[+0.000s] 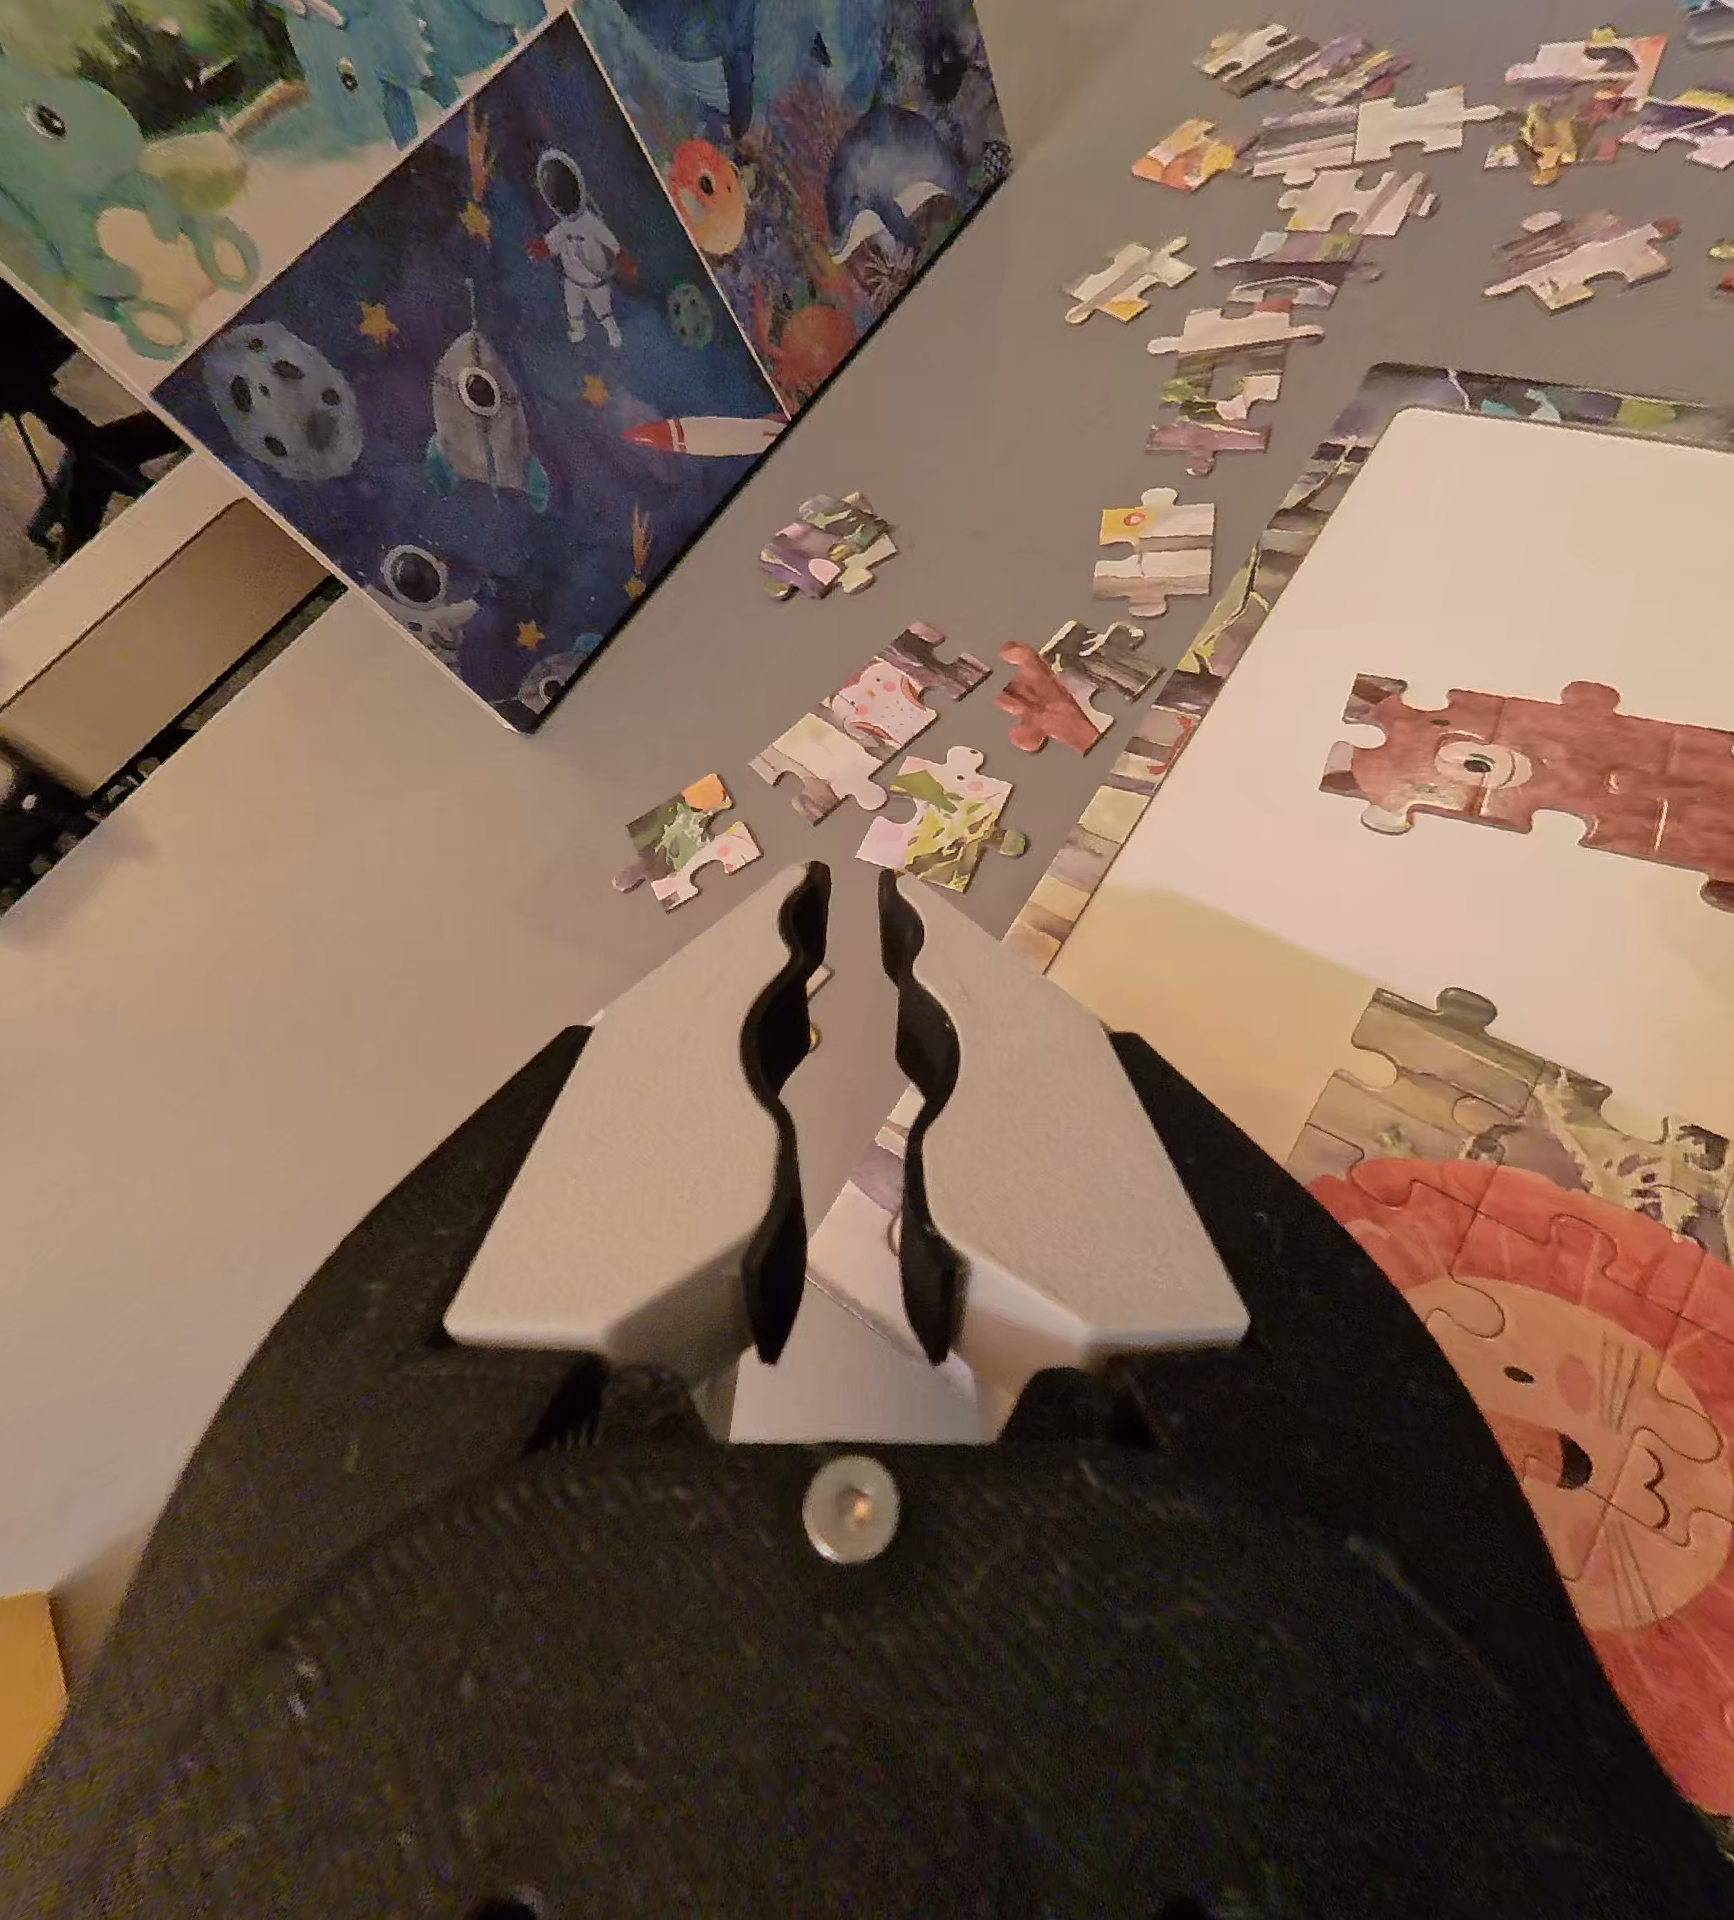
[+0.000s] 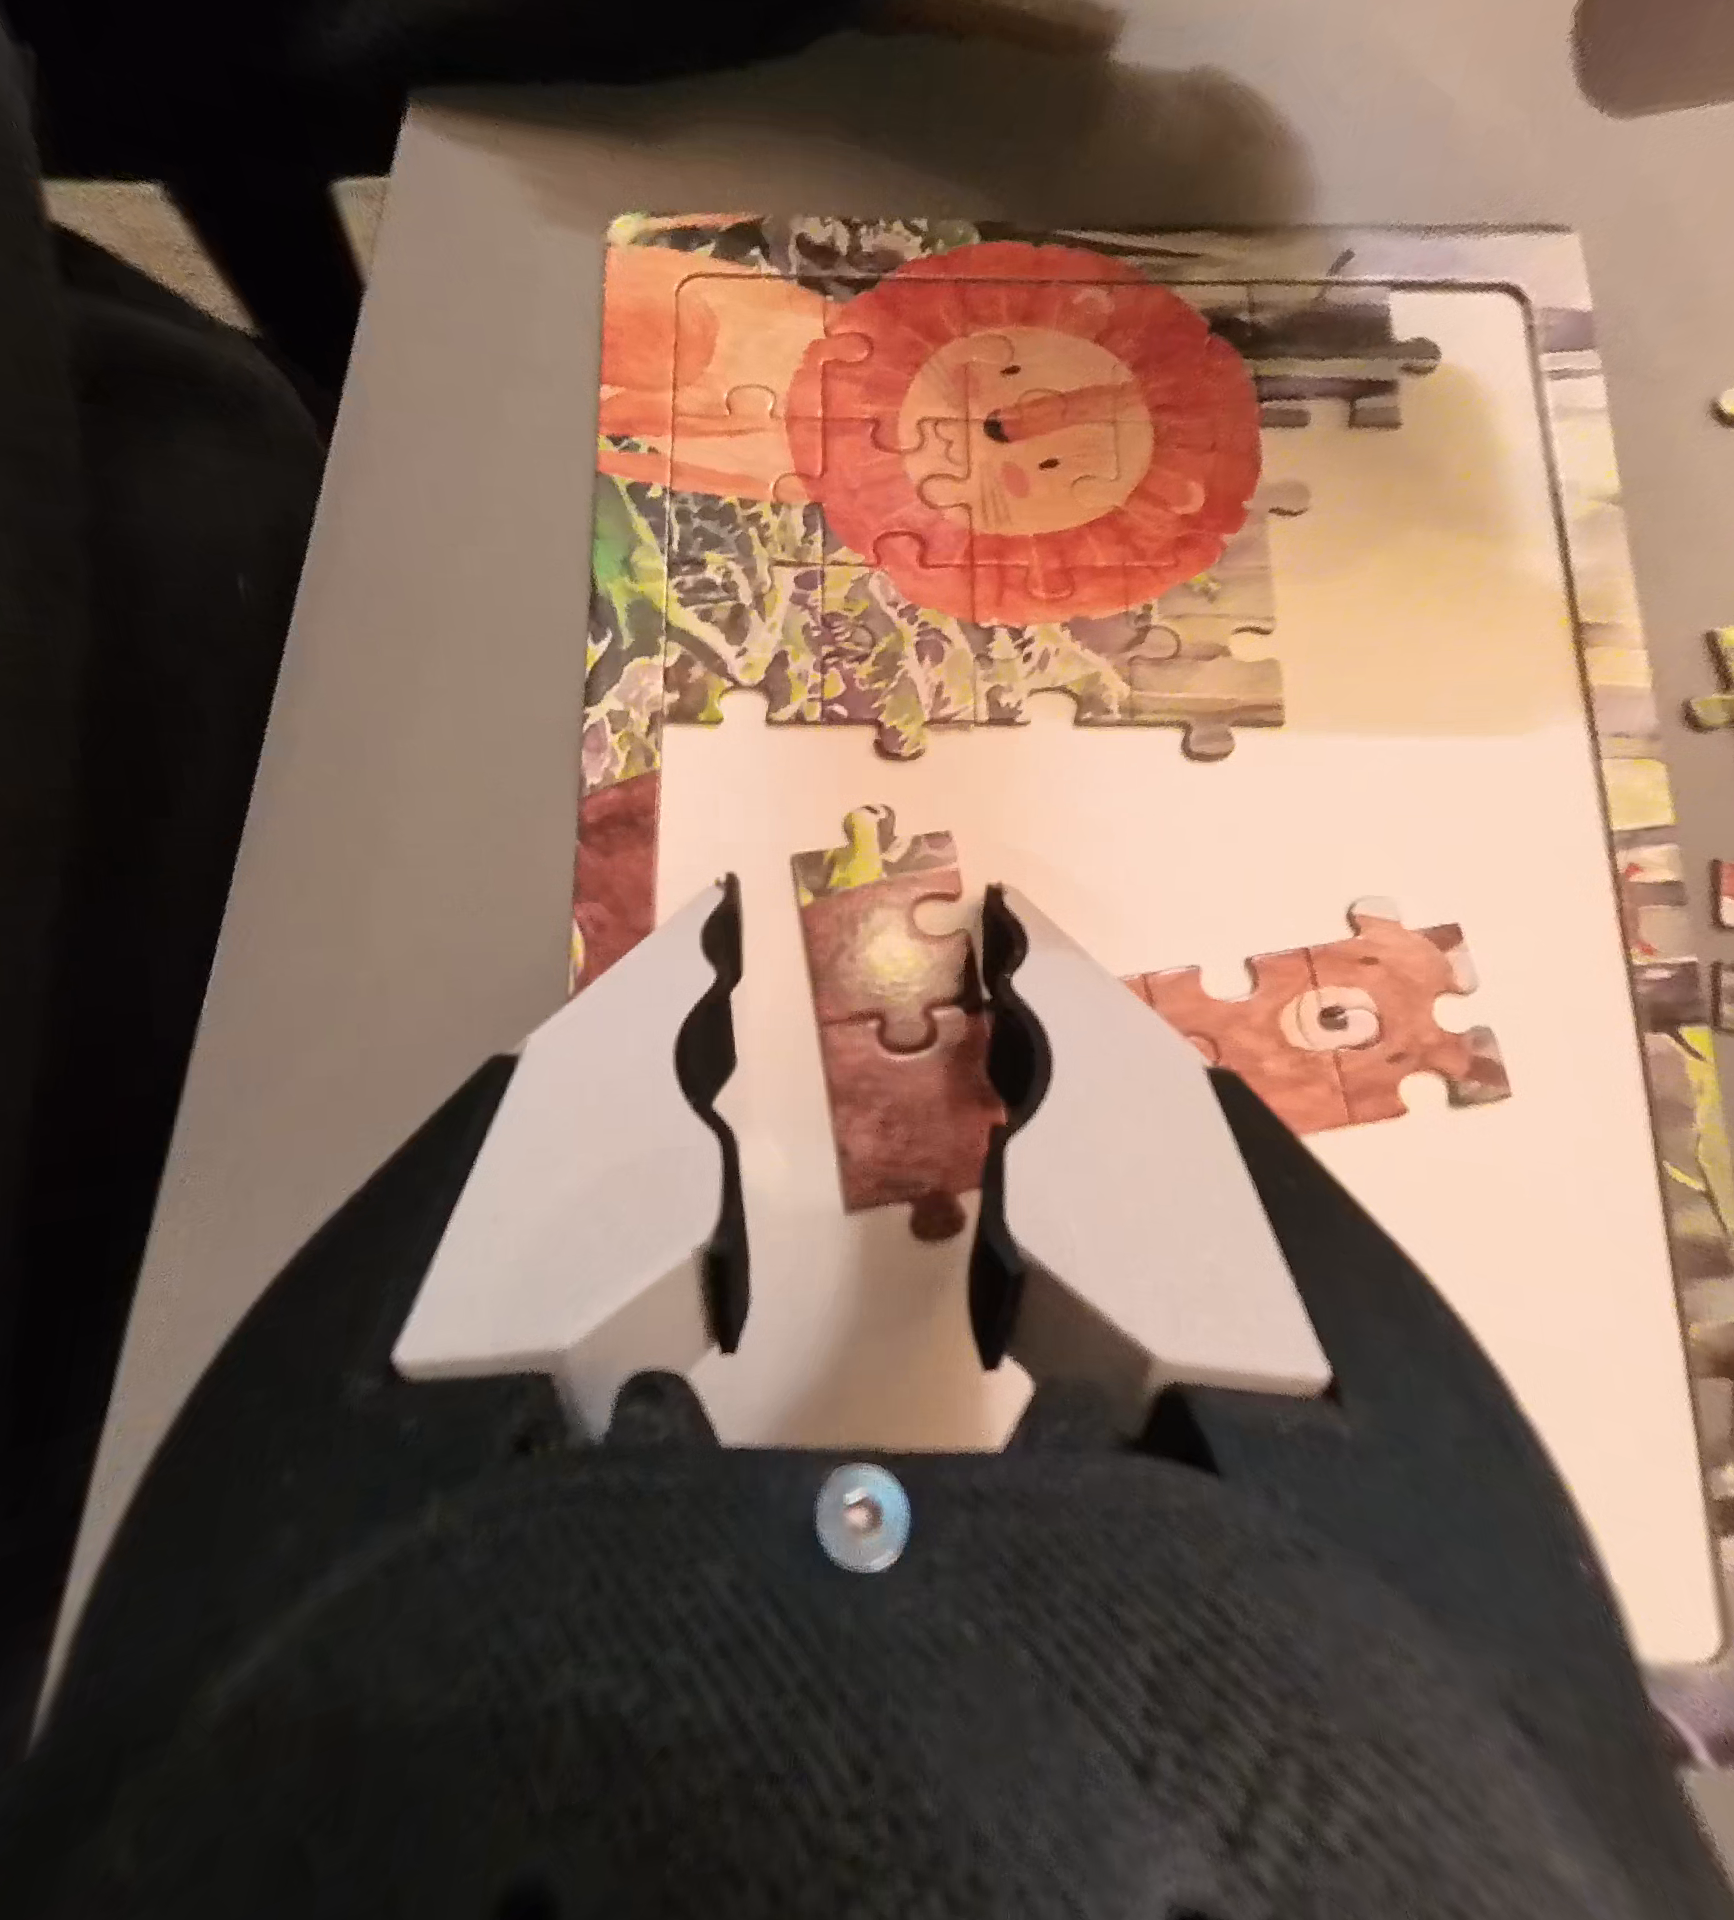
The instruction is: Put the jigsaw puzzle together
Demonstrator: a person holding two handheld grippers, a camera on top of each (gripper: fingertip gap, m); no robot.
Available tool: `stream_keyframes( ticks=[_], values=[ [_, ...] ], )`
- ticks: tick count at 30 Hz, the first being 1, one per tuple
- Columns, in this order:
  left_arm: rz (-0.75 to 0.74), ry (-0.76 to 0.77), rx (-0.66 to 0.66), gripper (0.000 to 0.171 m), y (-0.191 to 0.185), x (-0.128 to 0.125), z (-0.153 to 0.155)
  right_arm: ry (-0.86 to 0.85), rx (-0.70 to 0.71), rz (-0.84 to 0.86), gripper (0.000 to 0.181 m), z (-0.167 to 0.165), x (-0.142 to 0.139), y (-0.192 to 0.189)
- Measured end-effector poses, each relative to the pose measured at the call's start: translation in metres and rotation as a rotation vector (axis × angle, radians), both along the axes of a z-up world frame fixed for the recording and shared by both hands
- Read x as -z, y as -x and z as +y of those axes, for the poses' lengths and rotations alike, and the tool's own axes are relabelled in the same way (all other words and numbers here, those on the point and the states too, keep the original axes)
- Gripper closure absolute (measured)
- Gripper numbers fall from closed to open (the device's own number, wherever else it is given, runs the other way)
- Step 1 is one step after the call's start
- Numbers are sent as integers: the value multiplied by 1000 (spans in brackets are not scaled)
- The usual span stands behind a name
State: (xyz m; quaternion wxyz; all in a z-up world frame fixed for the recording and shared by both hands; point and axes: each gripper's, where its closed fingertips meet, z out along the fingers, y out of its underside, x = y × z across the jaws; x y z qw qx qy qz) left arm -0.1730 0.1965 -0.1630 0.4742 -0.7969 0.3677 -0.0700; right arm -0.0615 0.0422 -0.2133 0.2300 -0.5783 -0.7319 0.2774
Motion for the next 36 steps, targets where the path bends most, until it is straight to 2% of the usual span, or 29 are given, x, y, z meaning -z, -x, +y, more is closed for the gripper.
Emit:
stream_keyframes(
  ticks=[4, 7, 9, 13, 15, 25, 30, 36],
  values=[
    [0, 2, -6, 163, 1, 1, 1, 6, -99, -48, 138, 1, 1, -3],
    [2, 10, -13, 163, 3, 3, 2, -8, -125, -99, 152, 4, 1, -2],
    [1, 11, -15, 163, 4, 3, 2, 5, -126, -125, 155, 4, 1, -1],
    [-2, 15, -17, 163, 5, 4, 2, 2, -112, -163, 155, 4, 1, -1],
    [-1, 10, -19, 161, 5, 2, 3, 4, -109, -184, 163, 2, 1, -3],
    [-10, -6, -26, 157, 6, -1, 4, -29, -59, -228, 163, 1, 2, -3],
    [-12, -8, -27, 157, 6, -2, 4, -38, -43, -197, 163, -5, -2, 0],
    [-13, -7, -28, 157, 6, -2, 4, -4, 49, -172, 163, -15, -9, 3]
  ],
)
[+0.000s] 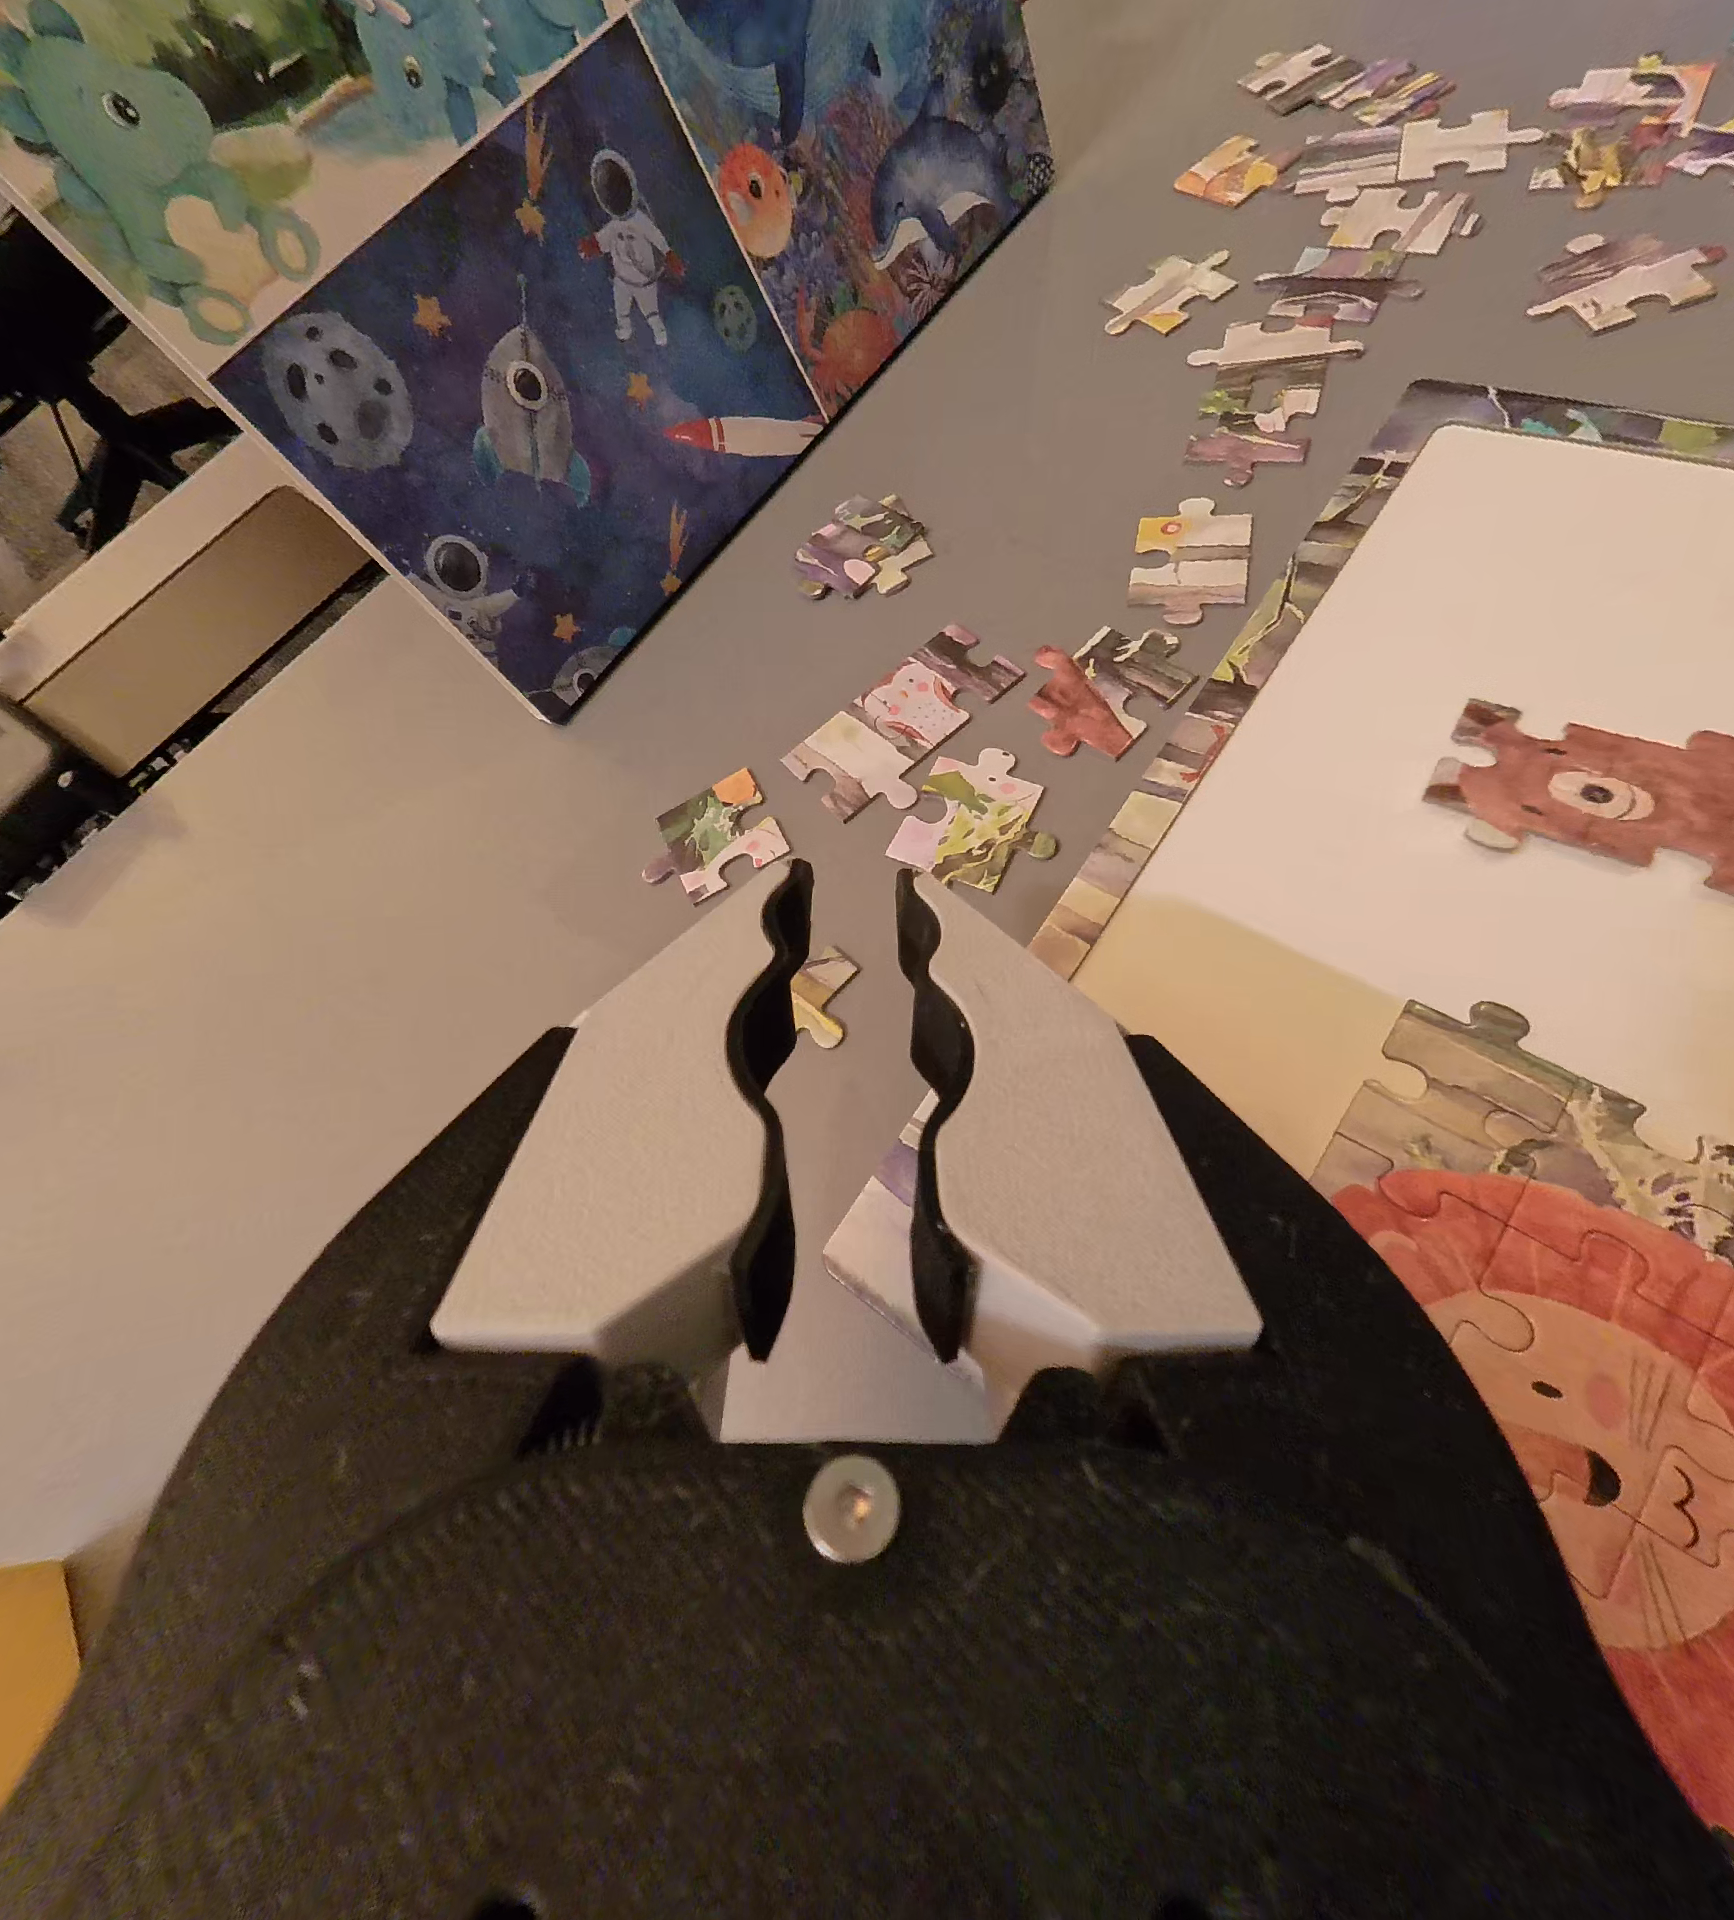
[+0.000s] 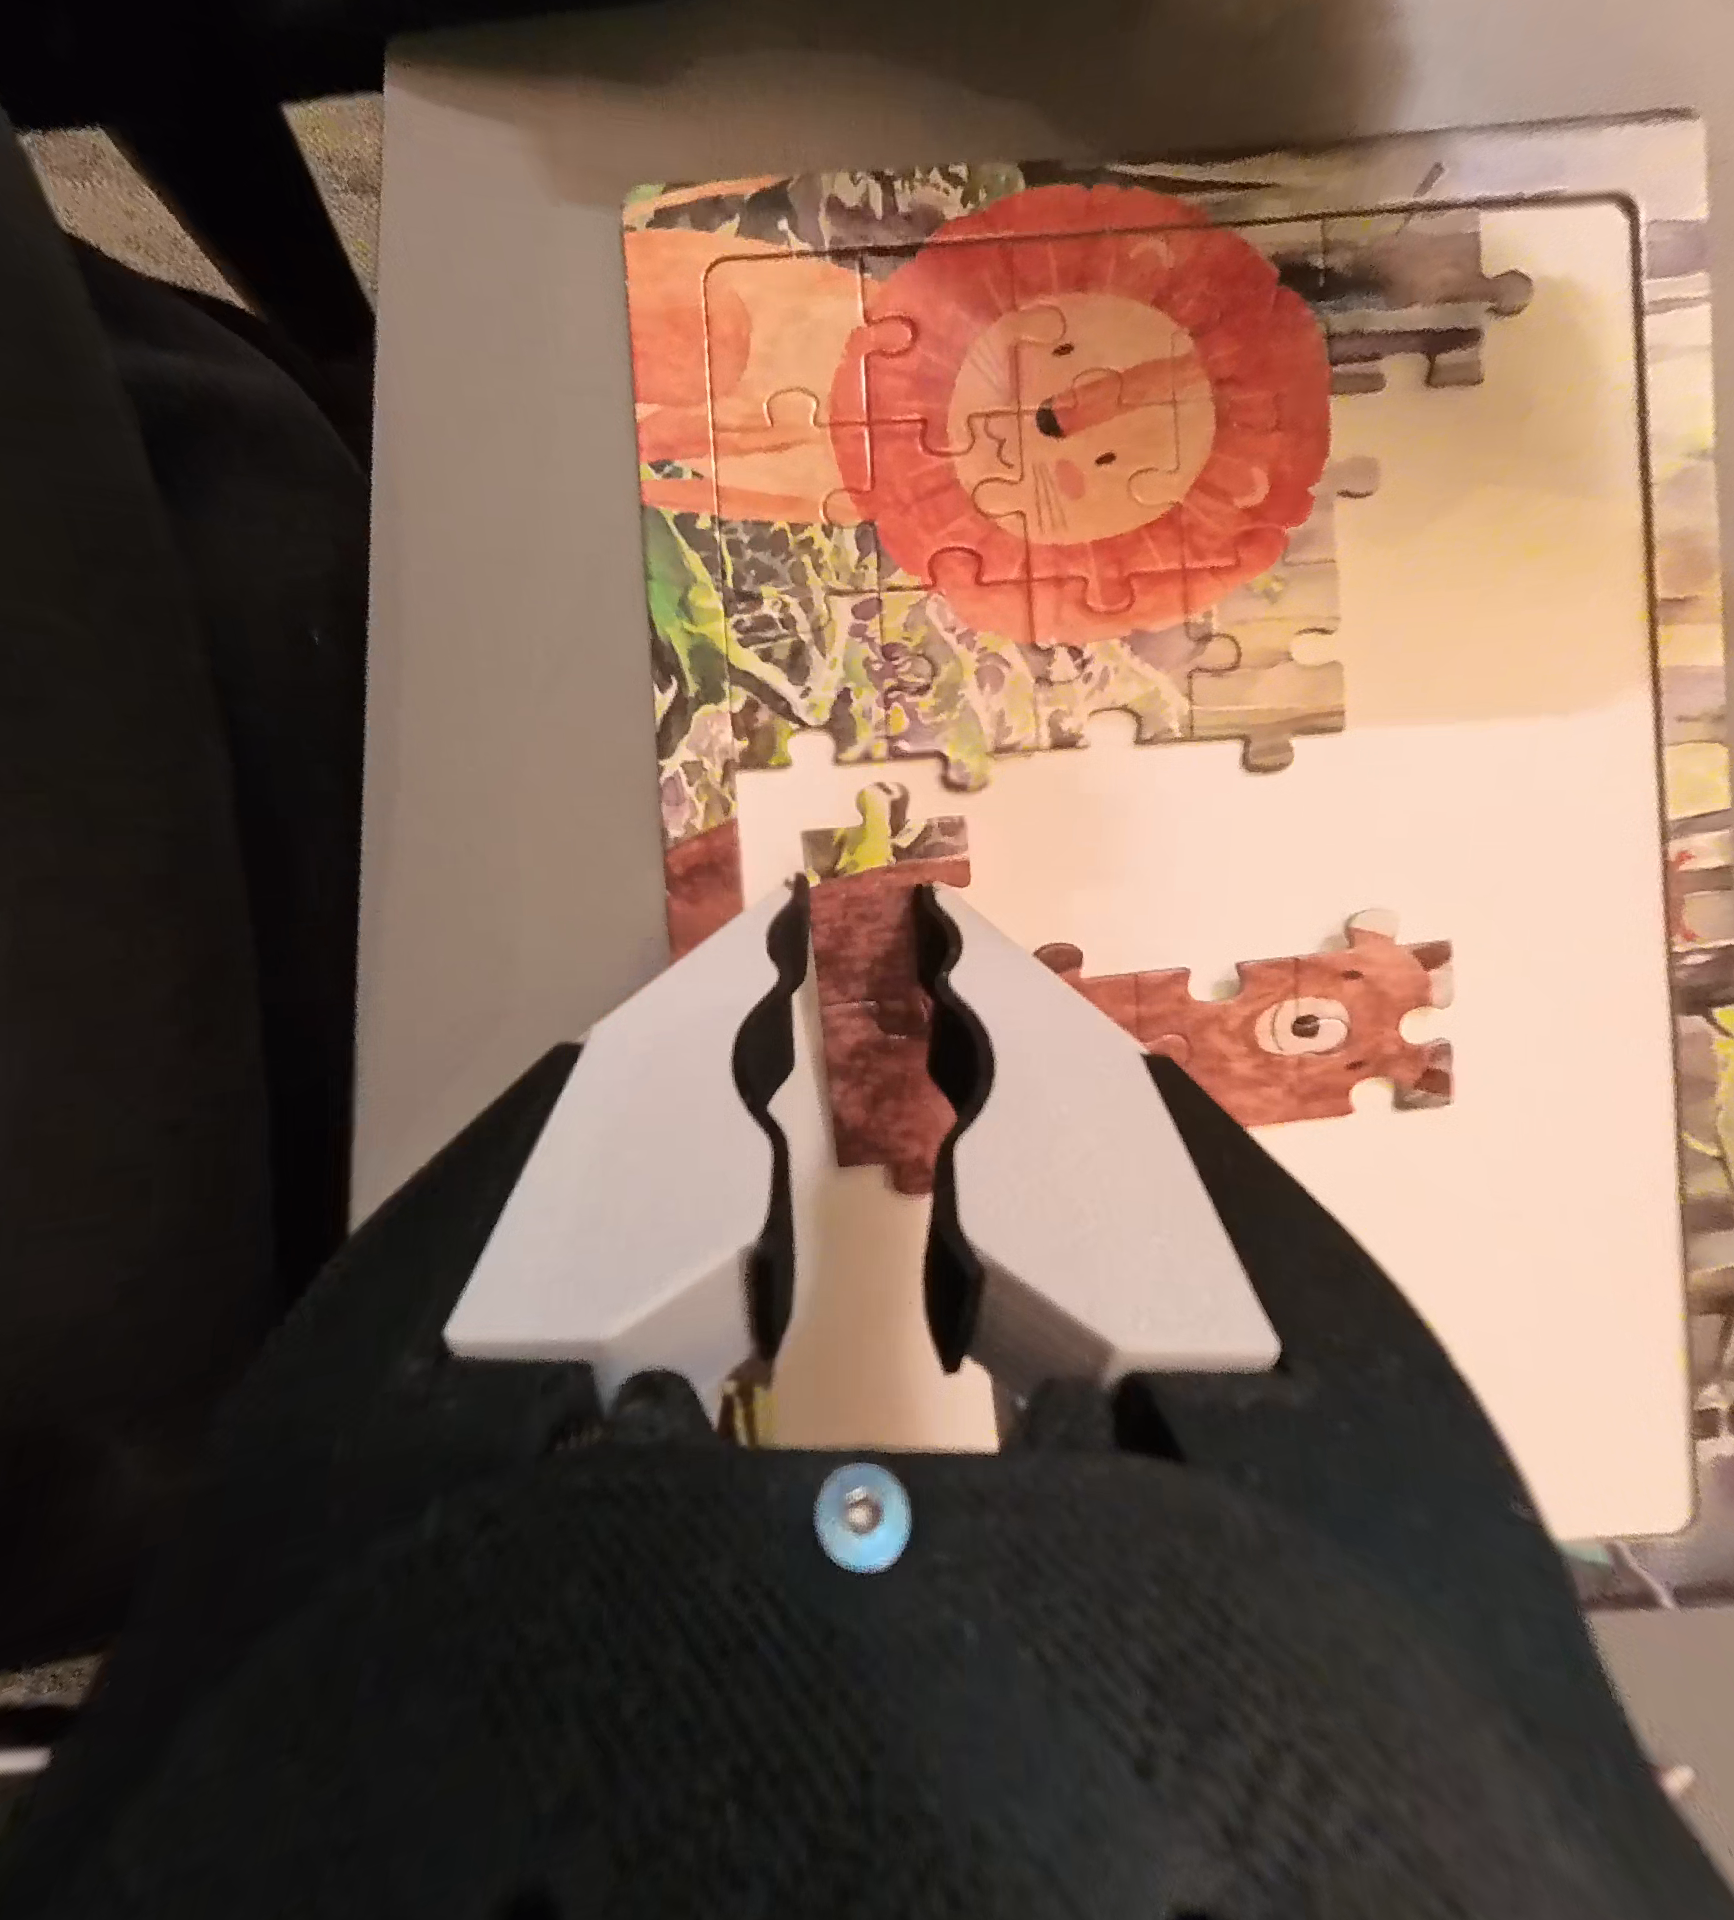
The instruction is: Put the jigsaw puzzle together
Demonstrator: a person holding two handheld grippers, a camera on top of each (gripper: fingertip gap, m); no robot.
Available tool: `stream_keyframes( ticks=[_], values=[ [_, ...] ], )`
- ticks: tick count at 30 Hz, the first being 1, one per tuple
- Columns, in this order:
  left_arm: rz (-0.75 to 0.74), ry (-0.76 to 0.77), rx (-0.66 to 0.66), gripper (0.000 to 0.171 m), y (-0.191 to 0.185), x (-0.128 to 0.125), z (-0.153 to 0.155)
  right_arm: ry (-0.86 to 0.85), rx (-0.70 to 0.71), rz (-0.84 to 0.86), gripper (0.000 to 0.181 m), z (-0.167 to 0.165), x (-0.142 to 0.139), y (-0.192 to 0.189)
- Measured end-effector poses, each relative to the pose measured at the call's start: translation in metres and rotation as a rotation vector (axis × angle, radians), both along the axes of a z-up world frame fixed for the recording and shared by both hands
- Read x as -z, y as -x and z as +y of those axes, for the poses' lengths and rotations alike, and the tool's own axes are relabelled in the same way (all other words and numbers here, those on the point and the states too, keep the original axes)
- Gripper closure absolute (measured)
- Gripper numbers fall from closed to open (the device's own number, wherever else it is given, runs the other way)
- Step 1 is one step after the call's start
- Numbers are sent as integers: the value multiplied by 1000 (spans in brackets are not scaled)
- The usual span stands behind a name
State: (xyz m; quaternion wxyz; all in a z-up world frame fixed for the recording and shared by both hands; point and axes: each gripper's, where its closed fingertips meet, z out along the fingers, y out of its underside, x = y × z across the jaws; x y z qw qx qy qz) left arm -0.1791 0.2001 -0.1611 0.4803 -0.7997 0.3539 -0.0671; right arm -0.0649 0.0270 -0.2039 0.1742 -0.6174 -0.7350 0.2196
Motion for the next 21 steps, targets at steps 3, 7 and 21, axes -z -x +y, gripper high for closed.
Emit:
stream_keyframes(
  ticks=[3, 7, 21],
  values=[
    [0, 0, 0, 157, 0, 0, 0, -6, 44, -3, 163, -7, 0, 3],
    [0, -1, 2, 156, -1, 0, 0, -15, 103, -11, 163, -11, 0, 9],
    [0, -3, 0, 156, 0, -1, 0, -47, 68, -81, 163, -19, 9, 11]
  ],
)
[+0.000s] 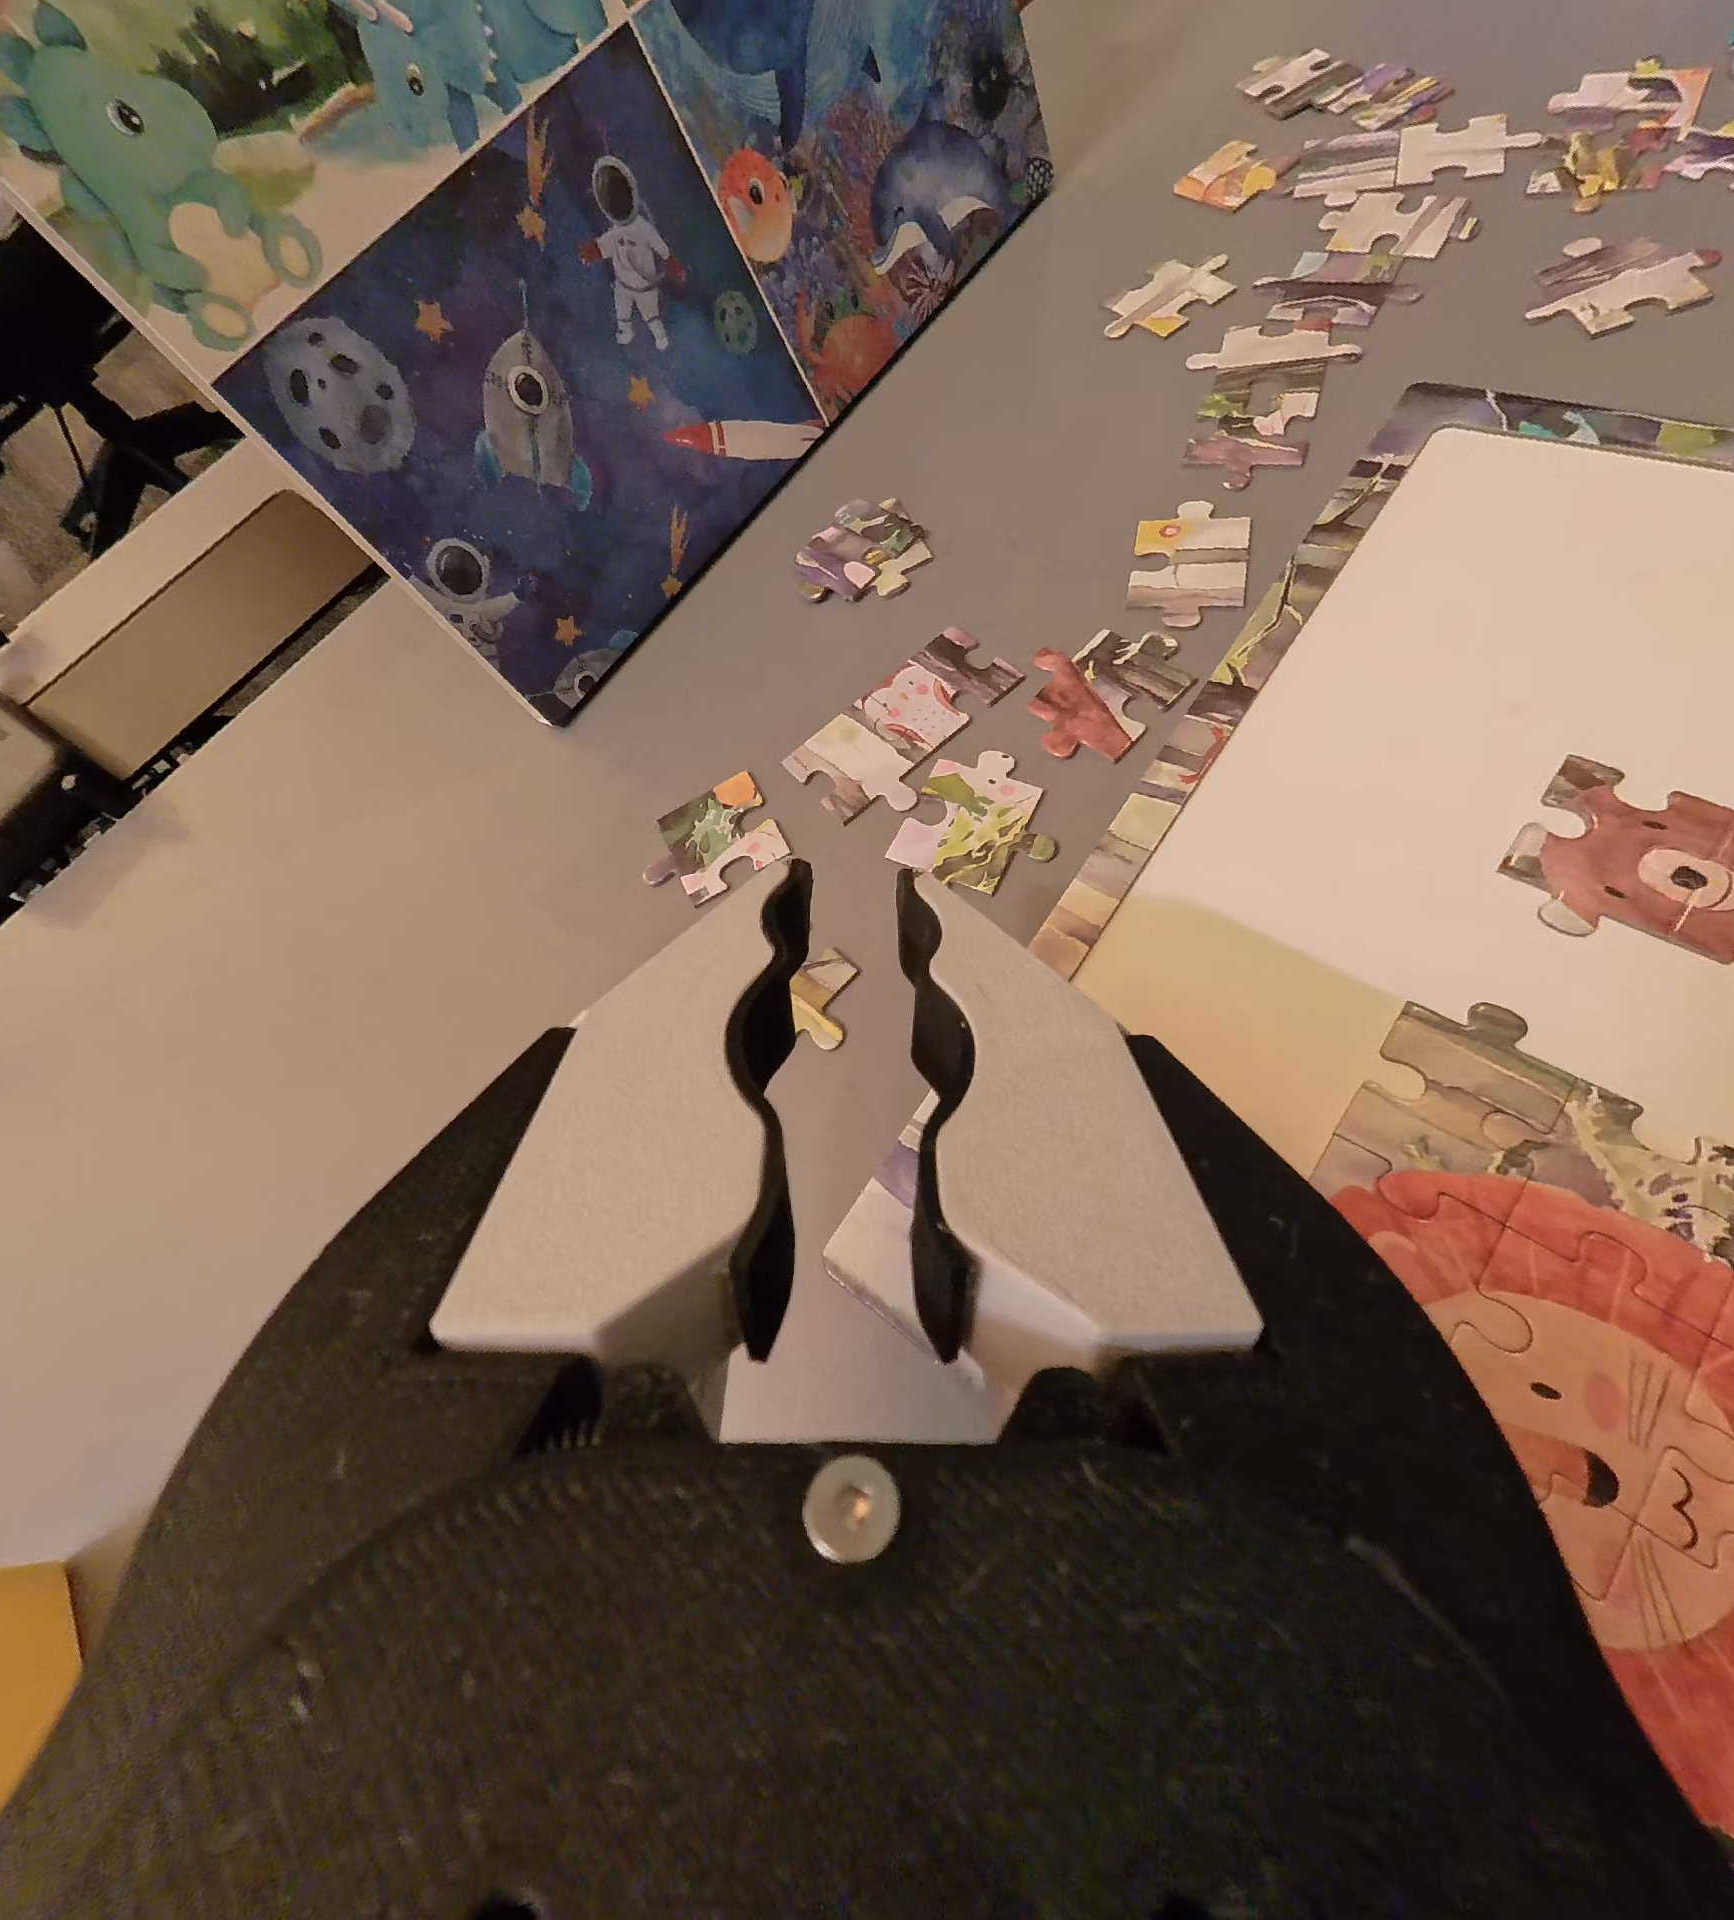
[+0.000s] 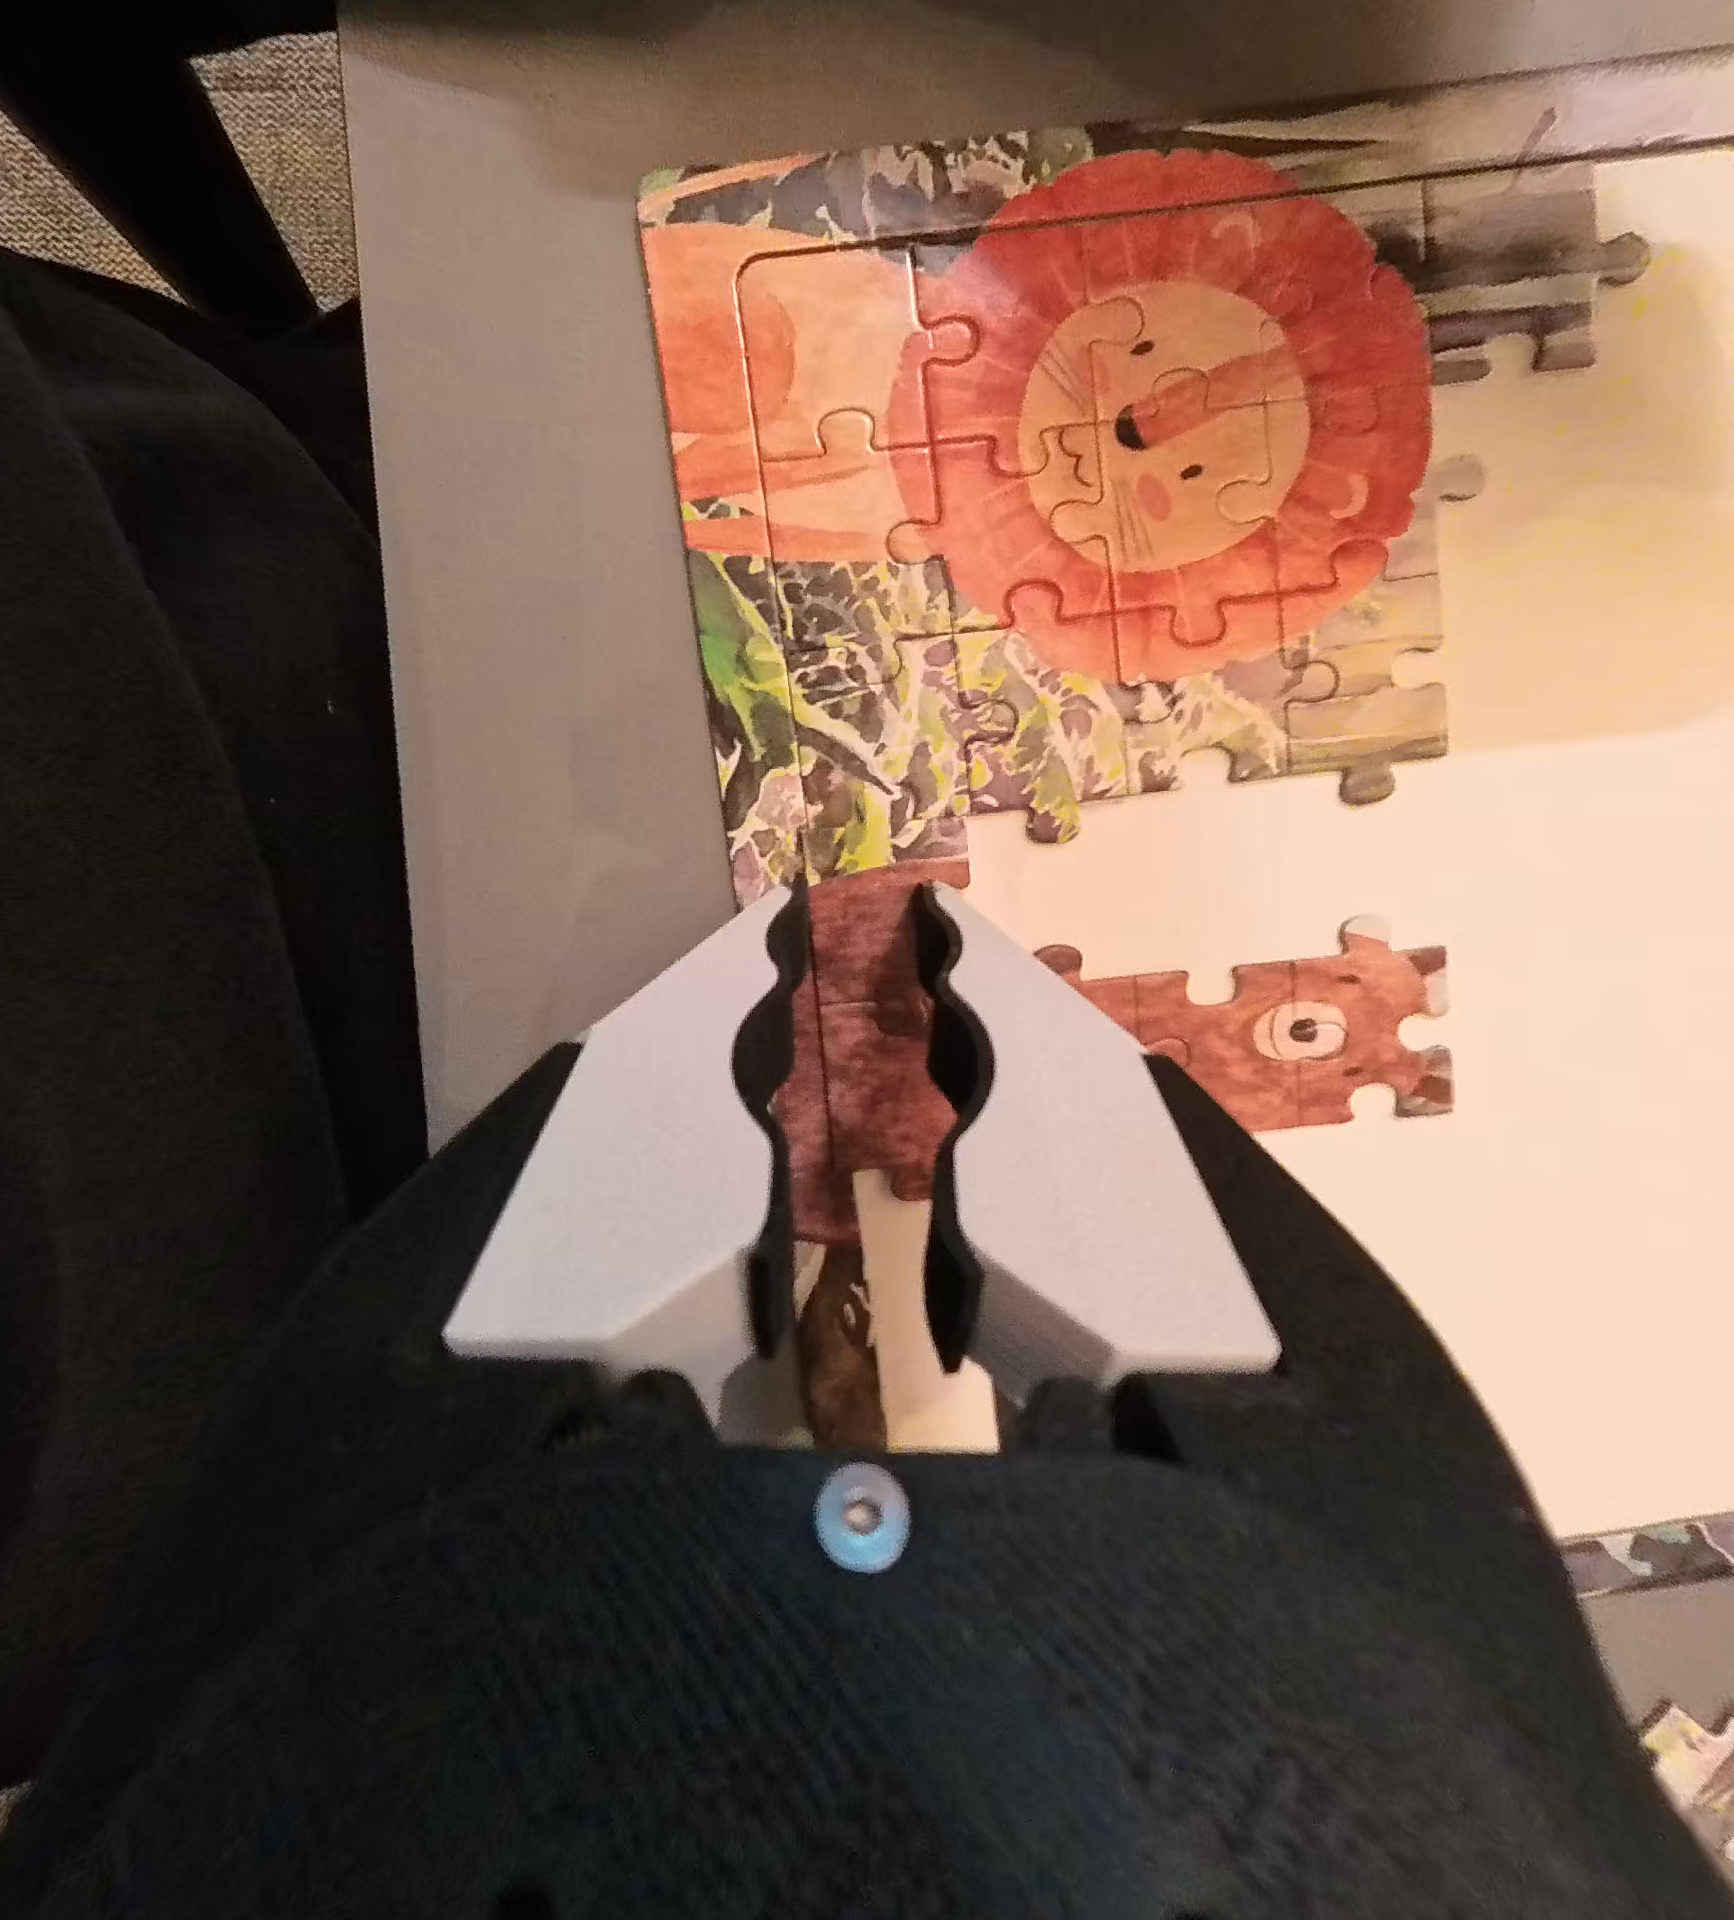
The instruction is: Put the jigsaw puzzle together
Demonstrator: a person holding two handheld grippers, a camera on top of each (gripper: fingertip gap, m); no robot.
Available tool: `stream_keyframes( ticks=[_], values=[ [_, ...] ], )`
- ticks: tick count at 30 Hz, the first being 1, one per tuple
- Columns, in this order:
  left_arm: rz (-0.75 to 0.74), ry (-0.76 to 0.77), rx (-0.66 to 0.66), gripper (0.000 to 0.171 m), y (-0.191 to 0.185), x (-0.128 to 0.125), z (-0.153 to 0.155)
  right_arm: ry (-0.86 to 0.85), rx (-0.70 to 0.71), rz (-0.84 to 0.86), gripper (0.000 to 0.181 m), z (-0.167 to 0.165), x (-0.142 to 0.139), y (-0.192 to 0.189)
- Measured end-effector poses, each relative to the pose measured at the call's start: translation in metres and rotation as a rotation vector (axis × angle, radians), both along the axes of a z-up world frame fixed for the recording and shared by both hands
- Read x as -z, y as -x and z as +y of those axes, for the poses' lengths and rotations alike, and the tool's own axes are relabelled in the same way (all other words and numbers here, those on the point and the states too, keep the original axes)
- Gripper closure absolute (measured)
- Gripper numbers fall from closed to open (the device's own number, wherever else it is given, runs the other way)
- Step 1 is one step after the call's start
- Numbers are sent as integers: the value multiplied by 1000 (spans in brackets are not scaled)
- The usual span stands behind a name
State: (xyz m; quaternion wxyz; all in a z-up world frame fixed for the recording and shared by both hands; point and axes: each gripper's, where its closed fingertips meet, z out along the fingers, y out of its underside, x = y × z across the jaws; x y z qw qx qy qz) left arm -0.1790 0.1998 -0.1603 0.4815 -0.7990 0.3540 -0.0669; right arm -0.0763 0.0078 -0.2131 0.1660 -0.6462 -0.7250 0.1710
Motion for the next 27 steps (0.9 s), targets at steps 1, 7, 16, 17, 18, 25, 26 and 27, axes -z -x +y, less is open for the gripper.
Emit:
stream_keyframes(
  ticks=[1, 7, 16, 17, 18, 25, 26, 27],
  values=[
    [-1, 0, 0, 156, 0, 0, 0, 2, -5, -1, 163, 0, 0, 0],
    [1, 1, 0, 156, 0, 0, 0, -11, -30, -18, 163, 2, 0, -1],
    [4, 1, 1, 156, 0, 1, 0, -11, -32, -13, 164, 2, 0, 0],
    [5, 1, 1, 156, 0, 1, 0, -12, -33, -13, 164, 2, 0, 0],
    [5, 2, 1, 156, 0, 1, 0, -12, -34, -13, 164, 2, 0, 0],
    [4, 1, 0, 156, 0, 1, 0, 6, -35, 10, 162, 0, -4, 2],
    [4, 1, 0, 156, 0, 1, 0, 11, -34, 24, 162, -1, -6, 3],
    [4, 0, 0, 156, 0, 1, 0, 15, -34, 38, 163, -1, -7, 5]
  ],
)
